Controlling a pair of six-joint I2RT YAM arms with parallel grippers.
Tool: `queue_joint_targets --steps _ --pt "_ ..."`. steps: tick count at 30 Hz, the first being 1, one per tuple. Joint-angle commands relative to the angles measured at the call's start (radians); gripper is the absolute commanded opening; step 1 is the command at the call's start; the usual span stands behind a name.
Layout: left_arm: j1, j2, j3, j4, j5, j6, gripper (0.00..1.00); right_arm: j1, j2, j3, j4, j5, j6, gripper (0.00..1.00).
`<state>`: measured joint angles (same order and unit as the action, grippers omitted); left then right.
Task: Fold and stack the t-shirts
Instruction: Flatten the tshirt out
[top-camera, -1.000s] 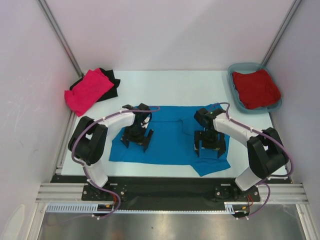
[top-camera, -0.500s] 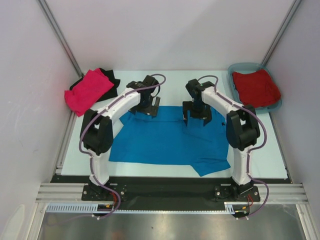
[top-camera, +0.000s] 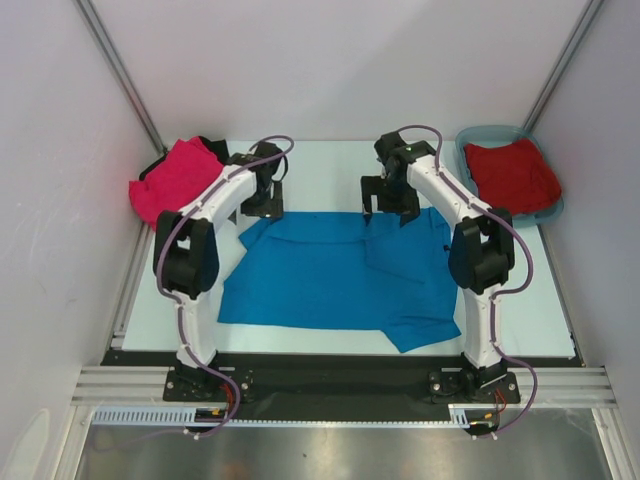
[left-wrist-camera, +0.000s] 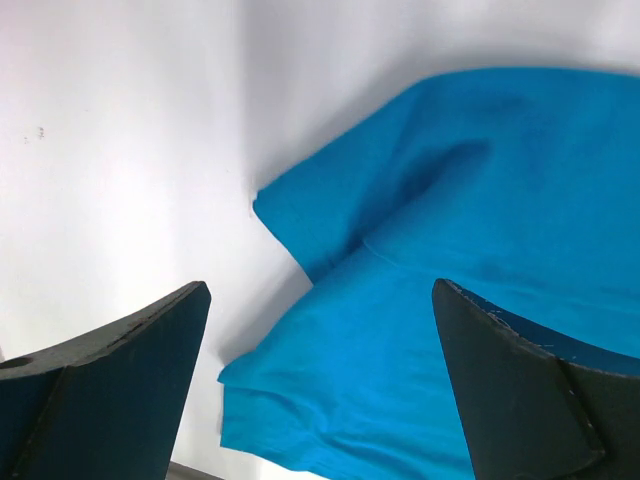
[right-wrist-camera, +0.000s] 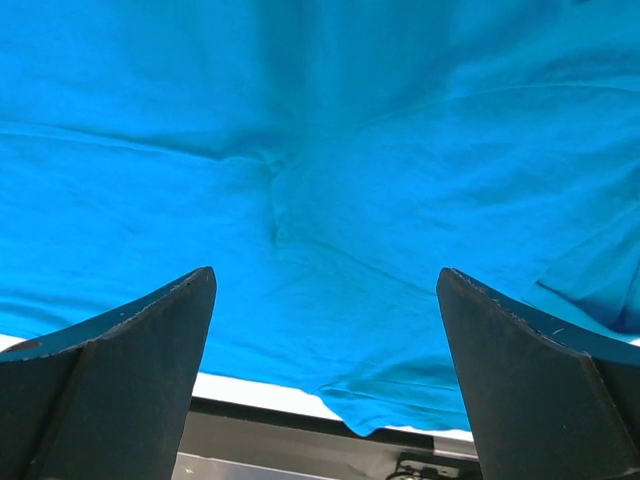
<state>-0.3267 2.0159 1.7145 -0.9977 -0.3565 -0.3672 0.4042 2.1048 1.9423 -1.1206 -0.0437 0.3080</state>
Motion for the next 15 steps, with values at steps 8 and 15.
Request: queue_joint_targets --steps 8,15 --pt "0.089 0.099 0.074 0.03 0.079 -0.058 1.0 -0.024 -0.035 0.05 -0.064 -0.044 -0.041 0.99" --pt "0.138 0.127 0.073 0.047 0.109 -0.065 0.99 -0.031 -0.051 0.047 -0.071 -0.058 -0.041 0.99"
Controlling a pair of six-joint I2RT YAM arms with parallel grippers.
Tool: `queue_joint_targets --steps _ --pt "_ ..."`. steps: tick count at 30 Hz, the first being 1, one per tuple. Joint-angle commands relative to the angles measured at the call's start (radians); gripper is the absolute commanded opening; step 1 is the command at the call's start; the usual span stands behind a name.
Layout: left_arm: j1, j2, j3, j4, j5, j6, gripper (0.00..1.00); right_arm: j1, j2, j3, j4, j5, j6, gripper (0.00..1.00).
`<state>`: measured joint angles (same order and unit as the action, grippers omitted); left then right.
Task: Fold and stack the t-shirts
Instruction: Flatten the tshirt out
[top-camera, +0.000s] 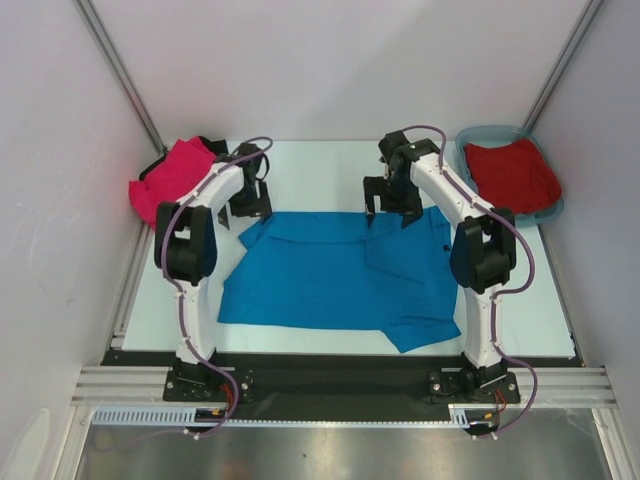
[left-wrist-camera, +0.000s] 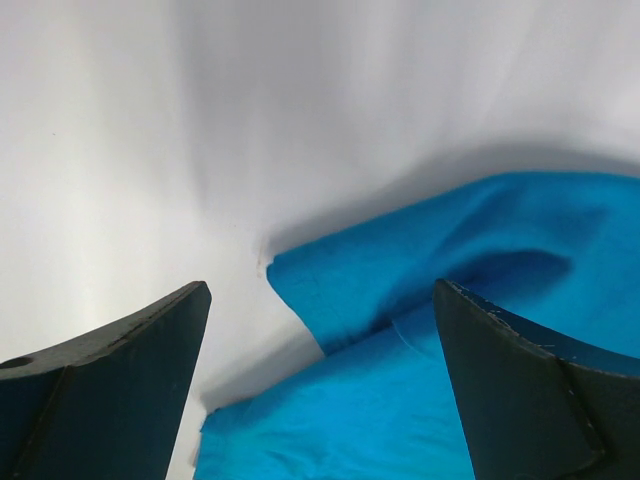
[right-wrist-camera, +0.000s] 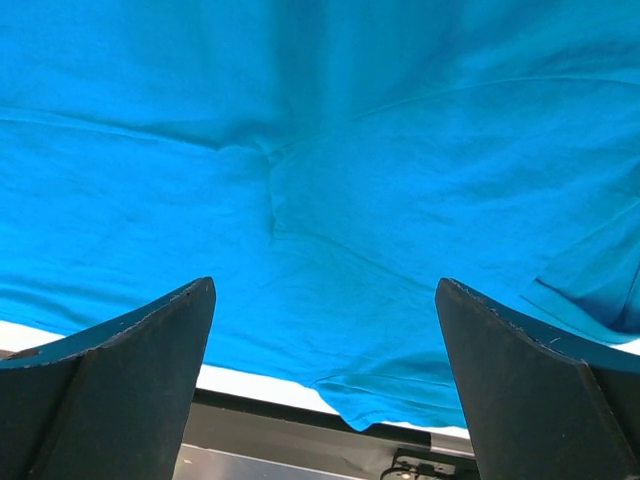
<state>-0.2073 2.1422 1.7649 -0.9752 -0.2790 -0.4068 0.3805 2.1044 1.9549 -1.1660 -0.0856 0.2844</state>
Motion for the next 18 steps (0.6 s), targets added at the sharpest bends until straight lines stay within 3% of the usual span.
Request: queue_joint_targets --steps 1,11,18 --pt "0.034 0.005 0.019 0.029 0.053 -0.029 0.99 -0.008 -0.05 0.033 -0.024 -0.019 -0.017 0.99" --pt "0.075 0.059 0.016 0.056 0.155 -0.027 0.93 -0.022 -0.053 0.022 -0.023 -0.029 -0.016 0.99" --pt "0.086 0.082 0.013 0.056 0.19 -0.012 0.83 -0.028 -0.058 0.012 -0.021 -0.022 -0.01 0.99"
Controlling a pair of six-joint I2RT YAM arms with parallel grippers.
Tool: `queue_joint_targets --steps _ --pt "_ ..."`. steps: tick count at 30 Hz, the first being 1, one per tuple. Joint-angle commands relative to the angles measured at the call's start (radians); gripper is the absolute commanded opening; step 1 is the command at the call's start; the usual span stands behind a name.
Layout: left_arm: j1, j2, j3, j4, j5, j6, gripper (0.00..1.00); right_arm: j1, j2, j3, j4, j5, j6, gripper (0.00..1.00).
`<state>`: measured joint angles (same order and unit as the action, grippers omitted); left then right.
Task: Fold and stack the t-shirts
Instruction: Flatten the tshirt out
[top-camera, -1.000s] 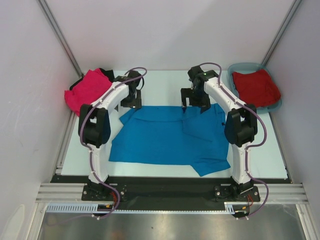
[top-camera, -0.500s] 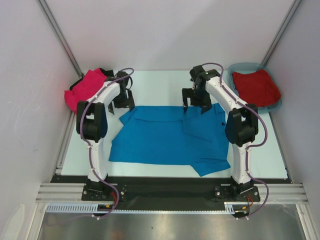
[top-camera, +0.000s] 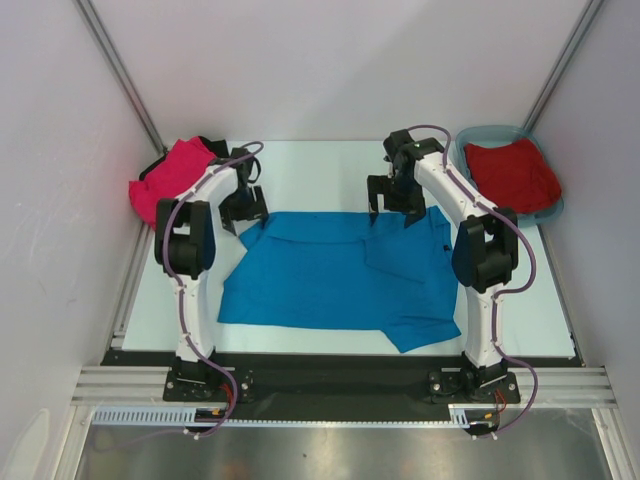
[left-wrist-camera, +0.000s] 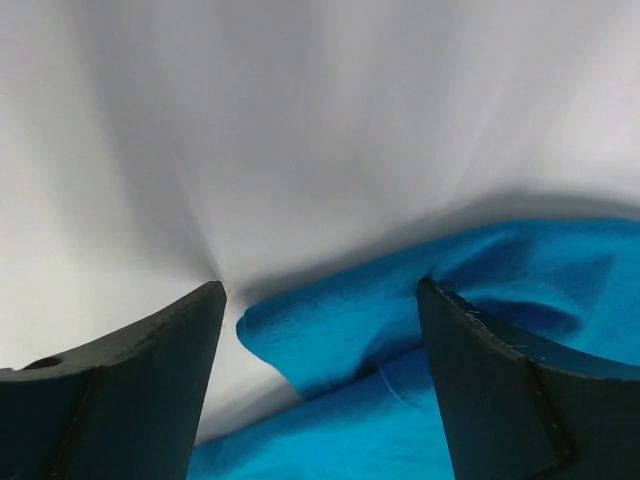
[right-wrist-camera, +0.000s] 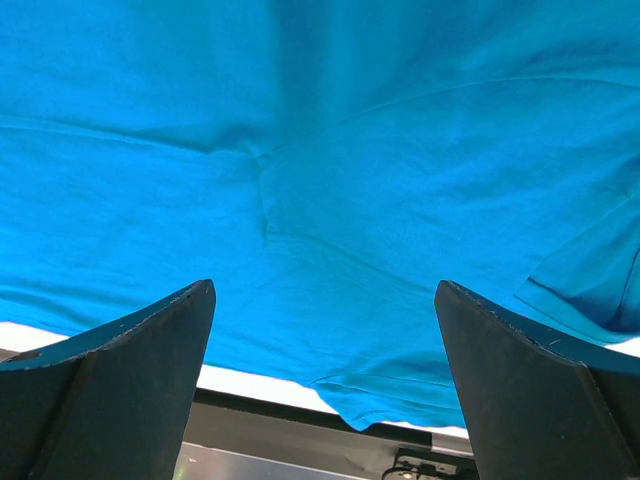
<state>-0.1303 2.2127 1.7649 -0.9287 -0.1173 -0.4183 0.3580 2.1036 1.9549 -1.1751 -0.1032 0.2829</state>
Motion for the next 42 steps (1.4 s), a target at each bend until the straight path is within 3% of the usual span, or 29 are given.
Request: queue_joint_targets --steps 1,11,14,18,19,27,38,42 --pt "0.009 0.012 0.013 0.01 0.025 0.0 0.81 -0.004 -0.056 0.01 -0.011 -0.003 -0.007 0.99" --pt "0.012 0.015 0.024 0.007 0.019 0.012 0.54 -0.004 -0.047 0.015 -0.011 -0.003 -0.007 0.98" --pt "0.014 0.021 0.033 0.005 0.022 0.022 0.4 -0.004 -0.042 0.015 -0.012 -0.001 -0.007 0.99" --pt "0.015 0.036 0.065 -0.005 0.018 0.045 0.11 -0.005 -0.04 0.013 -0.014 0.0 -0.007 0.98" --pt "0.015 0.042 0.074 -0.01 0.018 0.05 0.09 -0.005 -0.04 0.012 -0.014 0.0 -0.008 0.98" --pt "0.015 0.102 0.247 -0.068 -0.036 0.127 0.09 -0.004 -0.039 0.003 -0.02 -0.001 -0.008 0.98" --pt "0.027 0.127 0.323 0.003 -0.125 0.156 0.14 0.001 -0.048 -0.031 -0.023 -0.006 -0.004 0.98" --pt "0.027 0.133 0.338 0.073 -0.087 0.154 0.44 0.006 -0.053 -0.039 -0.038 0.002 -0.007 0.98"
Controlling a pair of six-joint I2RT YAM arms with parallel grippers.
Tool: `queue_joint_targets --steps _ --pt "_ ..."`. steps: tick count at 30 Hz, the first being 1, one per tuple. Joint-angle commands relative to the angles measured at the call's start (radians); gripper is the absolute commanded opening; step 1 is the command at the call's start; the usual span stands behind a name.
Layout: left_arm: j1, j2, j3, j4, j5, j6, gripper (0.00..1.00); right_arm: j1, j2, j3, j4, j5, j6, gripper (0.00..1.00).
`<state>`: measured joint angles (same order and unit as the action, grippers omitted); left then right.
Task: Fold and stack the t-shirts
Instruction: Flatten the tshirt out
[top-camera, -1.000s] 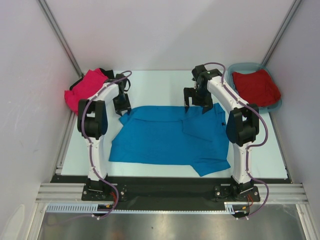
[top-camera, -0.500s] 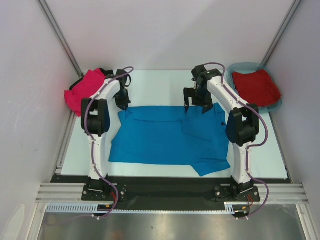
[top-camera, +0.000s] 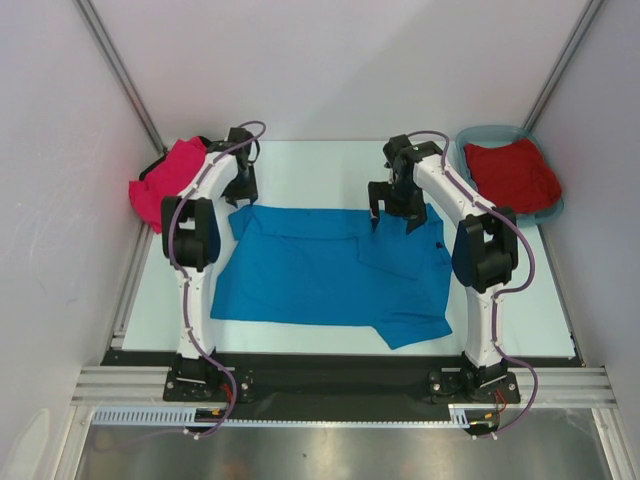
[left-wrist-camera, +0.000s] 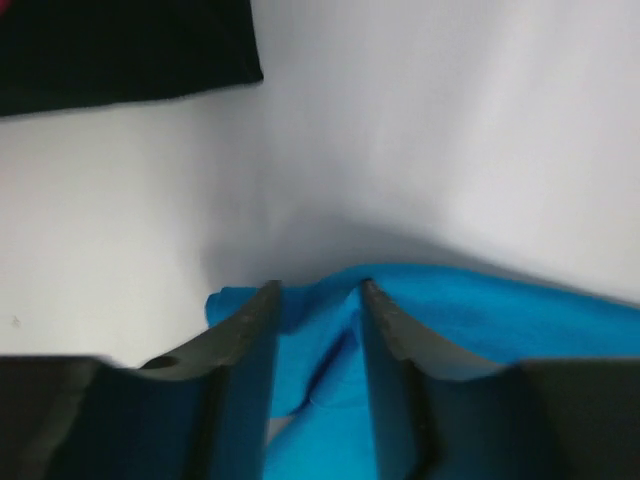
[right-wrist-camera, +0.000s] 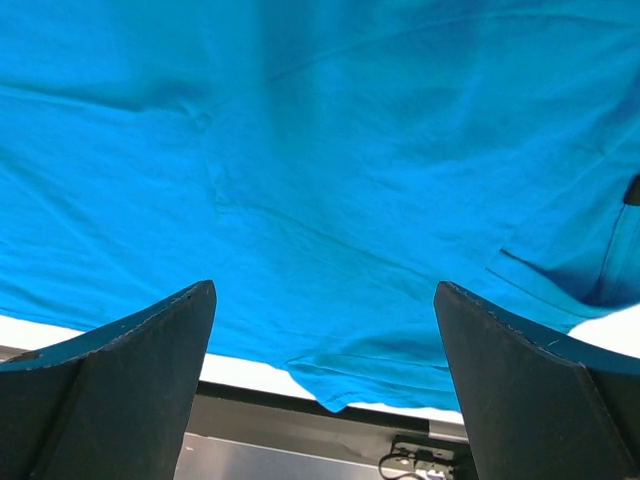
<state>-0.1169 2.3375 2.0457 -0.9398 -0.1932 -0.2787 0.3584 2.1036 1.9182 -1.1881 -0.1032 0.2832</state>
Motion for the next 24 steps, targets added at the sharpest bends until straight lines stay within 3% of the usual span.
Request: queue_joint_targets --steps 1,10,13,17,24 --pt "0.014 0.014 0.068 0.088 -0.003 0.012 0.5 0.005 -0.057 -0.005 -0.028 0.003 -0.007 0.98" --pt "0.017 0.03 0.111 0.052 0.047 0.013 0.54 0.01 -0.05 -0.001 -0.027 -0.003 0.004 0.98" --pt "0.039 0.01 0.042 0.039 0.078 -0.016 0.59 0.014 -0.044 0.004 -0.019 -0.009 0.011 0.98" --pt "0.08 -0.052 -0.125 0.096 0.144 -0.114 0.6 0.019 -0.039 0.01 -0.018 -0.009 0.014 0.98" --pt "0.095 -0.104 -0.189 0.07 0.084 -0.14 0.61 0.016 -0.045 0.001 -0.01 -0.009 0.011 0.98"
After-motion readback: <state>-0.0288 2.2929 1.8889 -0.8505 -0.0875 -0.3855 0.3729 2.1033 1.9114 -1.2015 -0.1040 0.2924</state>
